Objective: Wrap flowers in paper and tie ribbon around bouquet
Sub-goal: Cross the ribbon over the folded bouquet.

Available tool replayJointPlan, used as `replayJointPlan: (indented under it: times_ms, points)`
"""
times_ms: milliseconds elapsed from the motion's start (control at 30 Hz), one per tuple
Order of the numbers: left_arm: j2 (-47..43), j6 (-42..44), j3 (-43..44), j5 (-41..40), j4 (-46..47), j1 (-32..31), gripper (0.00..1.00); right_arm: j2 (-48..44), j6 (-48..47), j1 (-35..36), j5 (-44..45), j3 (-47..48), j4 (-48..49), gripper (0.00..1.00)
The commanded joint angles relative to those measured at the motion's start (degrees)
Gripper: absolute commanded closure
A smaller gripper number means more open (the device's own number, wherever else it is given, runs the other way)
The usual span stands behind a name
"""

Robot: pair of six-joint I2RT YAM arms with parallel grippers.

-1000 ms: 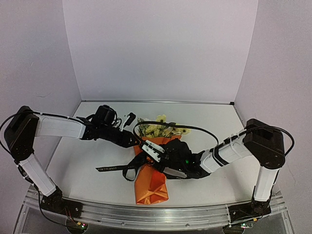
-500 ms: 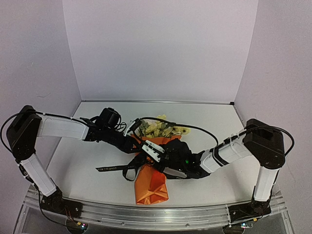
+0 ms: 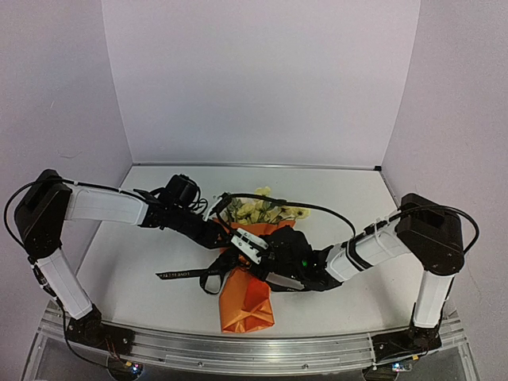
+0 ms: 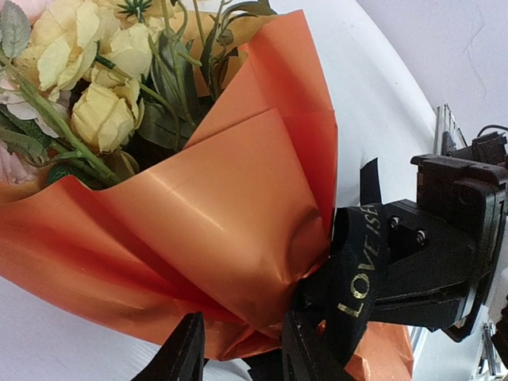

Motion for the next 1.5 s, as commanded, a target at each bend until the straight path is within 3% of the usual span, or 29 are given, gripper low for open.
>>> replayJointPlan:
  times_ms: [0, 933, 1467]
  points:
    - [-0.5, 2.2, 2.4, 1.9, -1.0, -1.3, 0.65, 1.2, 0.4, 0.1, 1.2, 1.7, 0.5, 1.00]
    - [-0.5, 2.0, 2.3, 3.4, 0.2, -2.4, 0.65, 0.4, 1.4, 0.0, 1.8, 3.9, 0.5, 1.00]
    - [0.3, 0.3, 2.8, 3.6, 1.1, -2.4, 0.76, -1.3, 2.9, 0.0, 2.6, 3.5, 0.5, 1.00]
